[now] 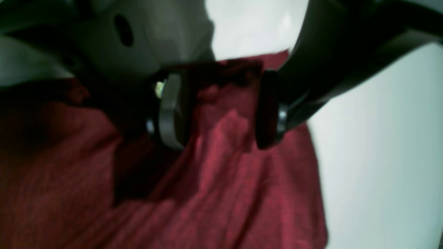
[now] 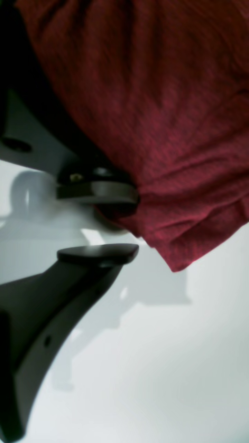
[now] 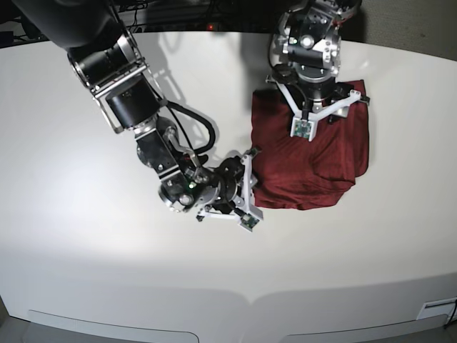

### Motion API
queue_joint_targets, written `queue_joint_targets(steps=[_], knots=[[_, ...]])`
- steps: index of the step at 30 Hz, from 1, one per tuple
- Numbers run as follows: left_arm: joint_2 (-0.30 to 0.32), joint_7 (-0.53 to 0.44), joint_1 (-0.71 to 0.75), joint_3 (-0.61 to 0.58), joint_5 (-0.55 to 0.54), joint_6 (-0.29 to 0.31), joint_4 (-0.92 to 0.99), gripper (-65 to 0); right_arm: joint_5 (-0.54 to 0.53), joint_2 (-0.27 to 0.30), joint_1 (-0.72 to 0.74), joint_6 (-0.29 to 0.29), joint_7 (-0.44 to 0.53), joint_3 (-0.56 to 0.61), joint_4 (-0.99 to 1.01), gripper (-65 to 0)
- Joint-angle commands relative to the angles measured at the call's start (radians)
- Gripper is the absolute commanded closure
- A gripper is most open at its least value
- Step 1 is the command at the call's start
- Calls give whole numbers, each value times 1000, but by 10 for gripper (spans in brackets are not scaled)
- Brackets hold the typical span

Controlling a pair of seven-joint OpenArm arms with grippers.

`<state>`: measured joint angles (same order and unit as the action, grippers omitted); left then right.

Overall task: Fold the T-shirt properly
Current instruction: 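Reach the right gripper to the bundle's opposite edge and grasp it, then hold the bundle with both grippers and drag it toward the table center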

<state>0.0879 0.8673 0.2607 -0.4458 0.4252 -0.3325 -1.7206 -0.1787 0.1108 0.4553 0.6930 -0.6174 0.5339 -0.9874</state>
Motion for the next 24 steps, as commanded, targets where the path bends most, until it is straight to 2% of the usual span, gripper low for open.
queue_joint_targets(steps=[1, 6, 9, 12, 15, 20, 24], knots=[[-2, -10, -23, 0, 16, -4, 23, -299, -16, 21, -6, 5, -14, -2, -34, -197], [-2, -31, -121, 0, 19, -3, 237, -299, -50, 122, -129, 5, -38, -2, -204, -197], [-2, -25, -174, 0, 20, 0, 292, -299, -71, 175, -194, 5, -55, -2, -313, -197], [-2, -30, -209, 0, 23, 51, 294, -299, -119, 213, -250, 5, -92, -2, -412, -197], [-2, -32, -233, -2, 19, 74, 294, -299, -122, 233, -300, 5, -107, -2, -500, -197], [-2, -45, -250, -2, 19, 93, 294, -298, -120, 235, -367, 5, -117, -4, -605, -197], [-2, -23, -246, -2, 19, 94, 294, -298, -111, 234, -353, -5, -64, -21, -635, -197]])
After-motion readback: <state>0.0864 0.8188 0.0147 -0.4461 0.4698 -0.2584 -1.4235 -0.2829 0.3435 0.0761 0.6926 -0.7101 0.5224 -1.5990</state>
